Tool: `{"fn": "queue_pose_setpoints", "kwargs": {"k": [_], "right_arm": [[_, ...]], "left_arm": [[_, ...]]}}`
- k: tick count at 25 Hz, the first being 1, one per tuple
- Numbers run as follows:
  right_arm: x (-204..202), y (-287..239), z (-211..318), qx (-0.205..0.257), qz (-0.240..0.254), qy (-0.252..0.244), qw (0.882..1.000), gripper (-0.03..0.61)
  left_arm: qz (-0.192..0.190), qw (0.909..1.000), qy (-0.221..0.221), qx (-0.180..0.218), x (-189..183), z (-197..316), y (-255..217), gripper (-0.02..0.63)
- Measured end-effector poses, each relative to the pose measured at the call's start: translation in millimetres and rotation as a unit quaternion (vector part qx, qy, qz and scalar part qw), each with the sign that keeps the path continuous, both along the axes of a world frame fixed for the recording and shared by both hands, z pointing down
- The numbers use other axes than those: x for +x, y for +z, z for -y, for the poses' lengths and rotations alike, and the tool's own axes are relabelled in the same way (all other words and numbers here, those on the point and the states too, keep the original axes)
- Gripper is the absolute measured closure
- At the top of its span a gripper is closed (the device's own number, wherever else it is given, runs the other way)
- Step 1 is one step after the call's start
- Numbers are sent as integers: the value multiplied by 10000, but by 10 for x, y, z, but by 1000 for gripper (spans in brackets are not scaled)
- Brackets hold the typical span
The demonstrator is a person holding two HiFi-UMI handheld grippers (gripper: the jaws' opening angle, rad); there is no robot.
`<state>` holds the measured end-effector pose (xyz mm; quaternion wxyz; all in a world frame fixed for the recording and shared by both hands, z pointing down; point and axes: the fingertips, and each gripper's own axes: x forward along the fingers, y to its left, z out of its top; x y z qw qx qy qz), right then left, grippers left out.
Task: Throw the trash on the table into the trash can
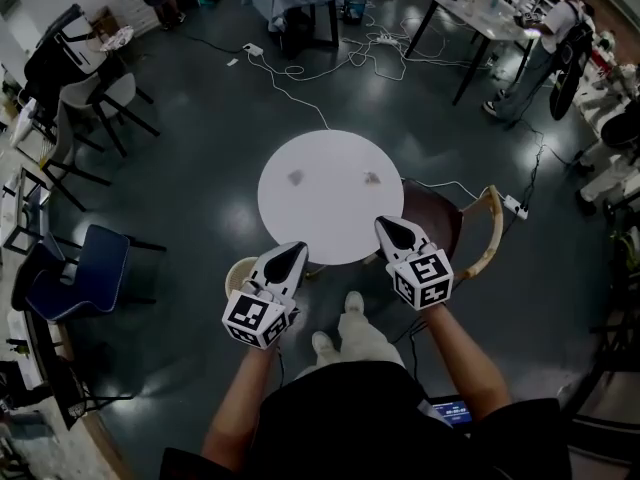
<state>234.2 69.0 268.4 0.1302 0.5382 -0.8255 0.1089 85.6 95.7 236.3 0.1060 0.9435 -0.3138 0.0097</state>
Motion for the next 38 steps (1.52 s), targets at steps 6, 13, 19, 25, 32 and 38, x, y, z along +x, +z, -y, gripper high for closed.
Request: {"fn": "queue_pose_setpoints", "kwargs": {"k": [6,13,19,25,32,38], "right_arm": [[139,125,169,-147,12,10,9999,561],[391,363,527,-334,-171,136,9992,561],[691,650,869,-560,-247,160,9980,561],[879,1010,1275,-934,-219,29,9954,560],[1071,1492,1688,-1297,-172,26,9914,560],[1197,1915,2013,-1645,-277,-165,9858,432]], "left_arm": [[15,9999,13,-142,164,159,96,598],[91,9996,7,-268,350,474,193,598],[181,9990,-128,-390,538,757,328,598],[273,9976,-238,-590,736,1102,512,598],[377,9949,-209,-912,967,1365,852,598],[488,9915,-136,-1200,1240,1529,1127,598]]}}
